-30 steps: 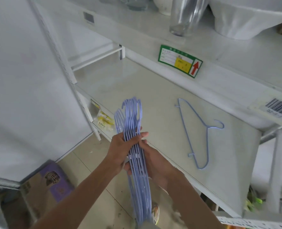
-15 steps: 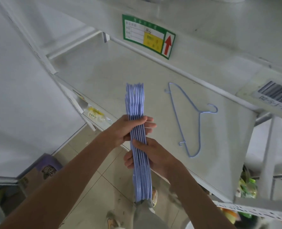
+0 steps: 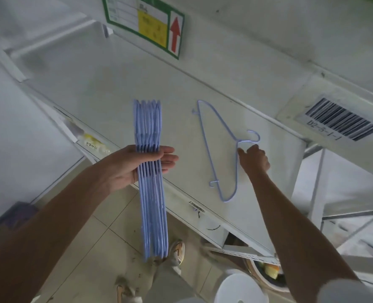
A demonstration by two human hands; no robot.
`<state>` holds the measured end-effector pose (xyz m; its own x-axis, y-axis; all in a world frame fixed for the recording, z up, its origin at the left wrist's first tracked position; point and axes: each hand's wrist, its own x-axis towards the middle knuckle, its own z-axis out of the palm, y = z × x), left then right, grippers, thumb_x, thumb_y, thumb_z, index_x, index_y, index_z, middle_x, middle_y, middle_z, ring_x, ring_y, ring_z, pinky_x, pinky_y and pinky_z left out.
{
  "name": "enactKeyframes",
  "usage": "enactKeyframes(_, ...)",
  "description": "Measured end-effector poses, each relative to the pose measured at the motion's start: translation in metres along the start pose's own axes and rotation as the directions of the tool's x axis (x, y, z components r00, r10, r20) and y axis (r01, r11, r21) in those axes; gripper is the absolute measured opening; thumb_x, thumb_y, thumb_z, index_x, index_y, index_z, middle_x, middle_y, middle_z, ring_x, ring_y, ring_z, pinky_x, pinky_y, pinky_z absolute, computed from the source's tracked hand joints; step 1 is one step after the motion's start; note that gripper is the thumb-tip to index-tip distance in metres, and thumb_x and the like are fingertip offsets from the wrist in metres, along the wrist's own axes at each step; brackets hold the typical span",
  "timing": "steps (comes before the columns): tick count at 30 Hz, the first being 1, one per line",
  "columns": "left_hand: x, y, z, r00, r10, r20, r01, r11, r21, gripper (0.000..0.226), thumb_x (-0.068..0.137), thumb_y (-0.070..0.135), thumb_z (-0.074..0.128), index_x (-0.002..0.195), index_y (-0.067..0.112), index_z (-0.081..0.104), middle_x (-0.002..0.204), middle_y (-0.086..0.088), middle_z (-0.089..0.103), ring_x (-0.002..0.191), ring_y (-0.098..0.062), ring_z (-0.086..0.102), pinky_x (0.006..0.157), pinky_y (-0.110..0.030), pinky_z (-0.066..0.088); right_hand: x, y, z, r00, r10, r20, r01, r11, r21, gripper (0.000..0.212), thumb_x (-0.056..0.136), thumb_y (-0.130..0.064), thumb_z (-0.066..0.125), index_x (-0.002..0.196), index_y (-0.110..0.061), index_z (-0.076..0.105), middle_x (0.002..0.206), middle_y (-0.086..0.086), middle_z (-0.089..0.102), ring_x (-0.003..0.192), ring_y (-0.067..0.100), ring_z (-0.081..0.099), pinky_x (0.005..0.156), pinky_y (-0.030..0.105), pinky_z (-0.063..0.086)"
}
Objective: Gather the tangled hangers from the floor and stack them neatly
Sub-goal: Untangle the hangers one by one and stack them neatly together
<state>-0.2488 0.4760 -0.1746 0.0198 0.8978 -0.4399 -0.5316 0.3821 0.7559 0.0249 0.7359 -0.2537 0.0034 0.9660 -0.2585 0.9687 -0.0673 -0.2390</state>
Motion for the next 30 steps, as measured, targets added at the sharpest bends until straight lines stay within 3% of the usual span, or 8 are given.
enactKeyframes(4,-0.011,-0.006,-0.001,1.000,-0.017,-0.019,0.016,0.998,-0.064,0.055,0.076,0.027,0.088,0.123,0.004,0.074,0.132,-0.022,0.069,0.122,-0.033,0.069,0.096,-0.038,0.060,0.004,0.003,0.023,0.996,-0.093,0.002,0.092,0.994,0.059,0.025,0.090,-0.034,0.061,0.100,-0.014,0.072,0.104,0.015,0.072,0.100,0.038,0.067,0.083,0.038,0.051)
enactKeyframes(8,-0.024,-0.006,0.000,1.000,-0.022,0.006,0.023,0.993,-0.112,0.058,0.076,0.030,0.087,0.125,0.002,0.072,0.133,-0.023,0.069,0.123,-0.034,0.068,0.098,-0.039,0.059,-0.017,-0.002,0.030,0.997,-0.067,0.024,0.060,0.972,0.228,0.024,0.083,-0.035,0.067,0.076,-0.013,0.073,0.081,0.008,0.074,0.083,0.031,0.071,0.078,0.036,0.057)
enactKeyframes(9,-0.027,-0.006,0.000,1.000,-0.022,-0.001,0.021,0.992,-0.128,0.054,0.080,0.029,0.083,0.126,0.002,0.072,0.133,-0.023,0.068,0.123,-0.034,0.068,0.097,-0.038,0.059,-0.027,-0.003,0.033,0.997,-0.043,0.058,0.013,0.896,0.445,0.020,0.085,-0.028,0.068,0.077,-0.011,0.073,0.079,0.009,0.076,0.074,0.029,0.072,0.077,0.039,0.061)
enactKeyframes(11,-0.030,-0.008,-0.003,1.000,-0.011,-0.015,0.009,0.987,-0.161,0.049,0.086,0.028,0.076,0.127,0.002,0.071,0.134,-0.023,0.068,0.124,-0.035,0.067,0.097,-0.039,0.059,-0.058,-0.007,0.036,0.973,-0.018,0.232,-0.192,0.502,0.843,0.011,0.094,-0.010,0.063,0.085,-0.006,0.067,0.074,0.013,0.071,0.056,0.024,0.065,0.059,0.034,0.061)
enactKeyframes(13,-0.035,-0.009,-0.006,1.000,-0.012,0.003,0.012,0.985,-0.171,0.048,0.092,0.030,0.071,0.130,0.002,0.069,0.136,-0.023,0.066,0.127,-0.036,0.065,0.099,-0.040,0.058,-0.094,-0.014,0.035,0.935,-0.094,0.341,-0.314,0.224,0.923,0.012,0.101,-0.004,0.052,0.099,-0.005,0.064,0.063,0.008,0.059,0.052,0.018,0.050,0.044,0.025,0.046)
enactKeyframes(18,-0.051,-0.010,-0.019,0.999,-0.047,0.013,0.048,0.985,-0.165,0.052,0.096,0.036,0.066,0.136,0.003,0.064,0.143,-0.021,0.062,0.132,-0.037,0.060,0.107,-0.045,0.053,-0.184,-0.044,0.016,0.910,-0.403,0.099,0.075,0.396,0.915,0.024,0.102,0.000,0.044,0.109,-0.007,0.066,0.049,-0.003,0.041,0.039,0.011,0.029,0.042,0.019,0.025)
enactKeyframes(26,-0.072,-0.023,-0.024,0.998,0.021,-0.063,-0.031,0.987,-0.156,0.049,0.098,0.028,0.061,0.140,0.002,0.060,0.143,-0.020,0.063,0.130,-0.034,0.063,0.111,-0.052,0.049,-0.280,-0.101,0.019,0.765,-0.644,-0.012,0.394,0.454,0.799,0.020,0.109,-0.025,0.046,0.101,-0.024,0.064,0.047,0.006,0.054,0.036,0.018,0.046,0.041,0.029,0.042)
enactKeyframes(30,-0.084,-0.030,-0.024,0.993,0.070,-0.098,-0.083,0.986,-0.141,0.046,0.100,0.026,0.061,0.141,0.004,0.059,0.142,-0.016,0.064,0.132,-0.033,0.061,0.102,-0.045,0.057,-0.300,-0.111,0.040,0.727,-0.654,-0.209,0.668,0.601,0.440,0.026,0.109,-0.019,0.043,0.118,-0.021,0.067,0.050,0.000,0.052,0.039,0.023,0.048,0.040,0.029,0.038)
